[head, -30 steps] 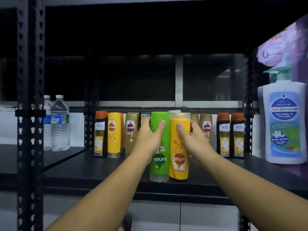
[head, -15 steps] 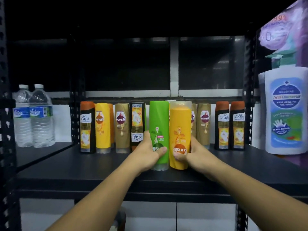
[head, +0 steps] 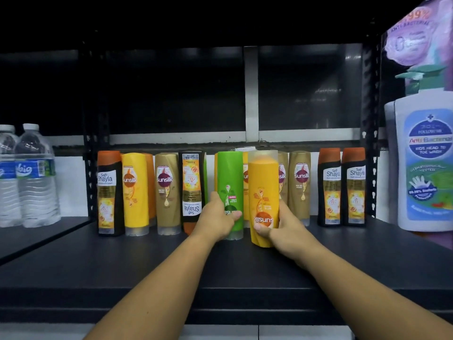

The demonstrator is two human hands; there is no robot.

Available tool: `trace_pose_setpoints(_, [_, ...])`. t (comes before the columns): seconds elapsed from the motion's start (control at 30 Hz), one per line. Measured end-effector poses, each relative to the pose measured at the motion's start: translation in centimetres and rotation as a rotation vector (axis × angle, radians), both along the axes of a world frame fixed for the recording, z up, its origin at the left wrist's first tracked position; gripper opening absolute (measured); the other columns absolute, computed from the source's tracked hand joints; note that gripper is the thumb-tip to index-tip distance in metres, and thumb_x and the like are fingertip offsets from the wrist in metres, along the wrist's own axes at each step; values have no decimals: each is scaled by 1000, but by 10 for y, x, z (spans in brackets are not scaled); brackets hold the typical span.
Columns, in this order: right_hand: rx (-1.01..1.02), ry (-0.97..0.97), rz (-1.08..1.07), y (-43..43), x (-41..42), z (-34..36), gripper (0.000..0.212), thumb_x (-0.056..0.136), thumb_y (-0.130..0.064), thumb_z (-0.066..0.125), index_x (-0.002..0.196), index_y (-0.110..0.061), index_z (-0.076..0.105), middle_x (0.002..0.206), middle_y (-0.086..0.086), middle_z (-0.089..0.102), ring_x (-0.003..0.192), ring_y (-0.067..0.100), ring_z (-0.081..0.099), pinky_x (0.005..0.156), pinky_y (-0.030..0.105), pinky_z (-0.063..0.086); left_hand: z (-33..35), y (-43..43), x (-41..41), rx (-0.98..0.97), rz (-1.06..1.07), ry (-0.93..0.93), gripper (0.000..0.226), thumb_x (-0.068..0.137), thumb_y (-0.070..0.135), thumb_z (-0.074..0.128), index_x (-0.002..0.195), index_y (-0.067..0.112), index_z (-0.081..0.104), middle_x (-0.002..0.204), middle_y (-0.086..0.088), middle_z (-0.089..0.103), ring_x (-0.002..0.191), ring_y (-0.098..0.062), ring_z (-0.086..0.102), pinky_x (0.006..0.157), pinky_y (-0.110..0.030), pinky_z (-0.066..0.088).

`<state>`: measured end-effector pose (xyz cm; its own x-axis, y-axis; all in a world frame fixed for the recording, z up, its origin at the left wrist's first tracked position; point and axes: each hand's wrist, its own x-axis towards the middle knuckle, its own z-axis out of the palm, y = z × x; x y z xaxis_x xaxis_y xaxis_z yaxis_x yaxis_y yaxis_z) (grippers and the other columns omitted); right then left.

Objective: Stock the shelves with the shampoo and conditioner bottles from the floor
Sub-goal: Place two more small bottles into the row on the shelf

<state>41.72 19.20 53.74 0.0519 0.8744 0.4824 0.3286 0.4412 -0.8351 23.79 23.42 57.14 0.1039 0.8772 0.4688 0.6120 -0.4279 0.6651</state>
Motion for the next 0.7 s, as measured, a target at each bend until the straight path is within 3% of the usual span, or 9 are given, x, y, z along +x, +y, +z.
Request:
trace_pose_setpoints(0.23, [-4,25,15,-1,0,0,57,89,-16,77,129,-40,45,120,-15,66,111,5,63,92,26,50,-10,9,0,-12,62,1,41,96,24,70,122,8,43,124,-13,63,115,-31,61,96,-37,48])
trace_pose_setpoints(0.47, [-14,44,18,-1,1,0,57,89,-23,78,132,-42,45,123,-13,67,115,10,64,103,40,52,-10,14,0,-34,90,-9,40,98,23,67,124,8,41,125,-13,62,115,-31,60,91,-34,45])
trace_pose_setpoints(0.7, [-22,31,16,-2,0,1,60,88,-26,78,135,-43,45,126,-14,66,117,9,63,103,40,52,-13,17,-6,-37,76,47,42,101,33,62,128,6,45,125,-14,63,117,-34,61,92,-35,47])
